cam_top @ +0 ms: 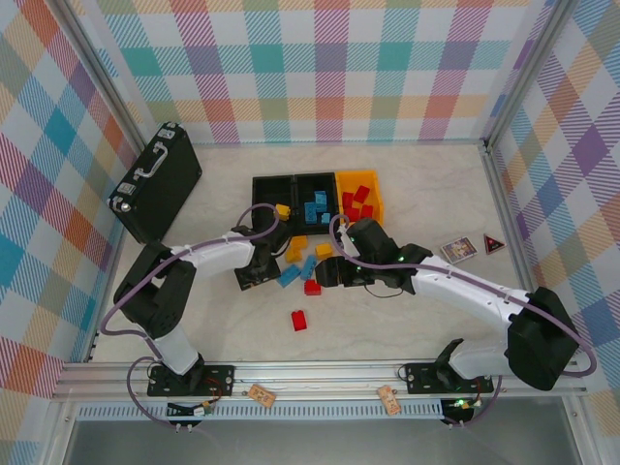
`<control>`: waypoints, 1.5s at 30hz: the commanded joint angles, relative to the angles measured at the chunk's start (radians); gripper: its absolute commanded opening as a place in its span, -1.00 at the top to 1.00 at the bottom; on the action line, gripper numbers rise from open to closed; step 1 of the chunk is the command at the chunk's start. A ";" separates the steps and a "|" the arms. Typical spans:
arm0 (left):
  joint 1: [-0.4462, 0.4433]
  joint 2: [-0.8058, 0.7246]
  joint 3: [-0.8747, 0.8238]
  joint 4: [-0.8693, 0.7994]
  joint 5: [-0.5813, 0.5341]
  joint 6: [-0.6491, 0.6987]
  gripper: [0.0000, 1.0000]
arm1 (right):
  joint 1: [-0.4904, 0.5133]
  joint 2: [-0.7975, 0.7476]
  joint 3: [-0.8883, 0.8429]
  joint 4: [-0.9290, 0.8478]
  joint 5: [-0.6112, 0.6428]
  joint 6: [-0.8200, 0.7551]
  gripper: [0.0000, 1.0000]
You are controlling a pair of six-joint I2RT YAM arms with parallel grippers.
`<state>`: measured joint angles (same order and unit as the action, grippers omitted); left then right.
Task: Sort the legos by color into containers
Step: Pick up the lego from the center of the table, then place the lego in the container.
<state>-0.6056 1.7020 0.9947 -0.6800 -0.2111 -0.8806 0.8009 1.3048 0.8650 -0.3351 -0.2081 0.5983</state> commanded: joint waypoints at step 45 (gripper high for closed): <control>0.191 0.635 1.158 -0.315 -0.061 0.341 0.05 | -0.017 -0.102 0.005 -0.057 0.087 0.019 -0.26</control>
<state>-0.4294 2.3165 2.1262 -0.9485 -0.2737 -0.5339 0.7883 1.2175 0.8658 -0.3817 -0.1345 0.6064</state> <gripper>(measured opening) 0.563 0.629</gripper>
